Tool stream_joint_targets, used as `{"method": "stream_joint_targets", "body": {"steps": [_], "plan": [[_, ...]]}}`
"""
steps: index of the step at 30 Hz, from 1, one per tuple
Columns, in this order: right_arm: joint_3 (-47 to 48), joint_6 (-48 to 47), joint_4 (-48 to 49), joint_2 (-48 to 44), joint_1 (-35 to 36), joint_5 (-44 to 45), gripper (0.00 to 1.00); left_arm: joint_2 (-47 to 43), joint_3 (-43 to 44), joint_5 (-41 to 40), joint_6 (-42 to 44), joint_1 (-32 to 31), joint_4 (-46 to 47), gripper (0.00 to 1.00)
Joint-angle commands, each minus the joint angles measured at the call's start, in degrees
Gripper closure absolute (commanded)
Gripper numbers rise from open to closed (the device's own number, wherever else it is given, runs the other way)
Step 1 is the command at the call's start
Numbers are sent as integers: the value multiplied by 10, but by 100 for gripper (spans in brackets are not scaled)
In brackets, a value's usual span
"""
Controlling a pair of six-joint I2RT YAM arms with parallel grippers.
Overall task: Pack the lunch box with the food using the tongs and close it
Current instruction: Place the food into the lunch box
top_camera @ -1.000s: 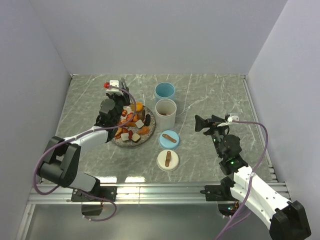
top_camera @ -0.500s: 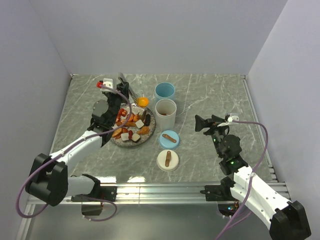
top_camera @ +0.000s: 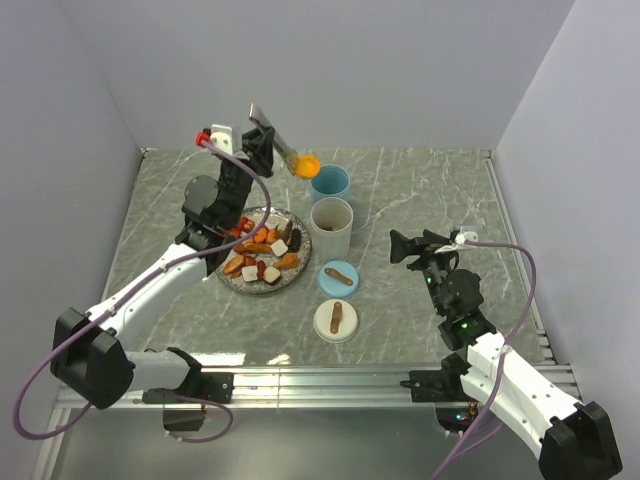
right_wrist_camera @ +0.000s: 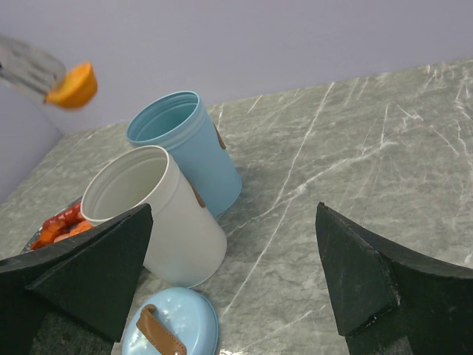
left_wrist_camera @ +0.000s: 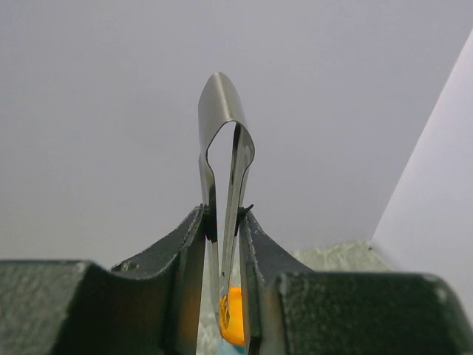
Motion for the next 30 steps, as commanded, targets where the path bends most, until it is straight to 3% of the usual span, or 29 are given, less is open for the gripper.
{"method": "stream_joint_targets", "body": {"steps": [1, 7, 20, 28, 30], "plan": [[0, -6, 23, -5, -4, -3, 2, 36, 62, 17, 16, -10, -8, 99], [-1, -7, 25, -4, -4, -4, 2, 106, 123, 37, 5, -14, -15, 93], [1, -7, 26, 0, -4, -5, 2, 177, 153, 78, -13, -19, 3, 84], [0, -7, 26, 0, -4, -5, 2, 176, 148, 72, -5, -25, 6, 61], [1, -7, 26, 1, -5, -6, 2, 173, 148, 69, -1, -28, 5, 59]]}}
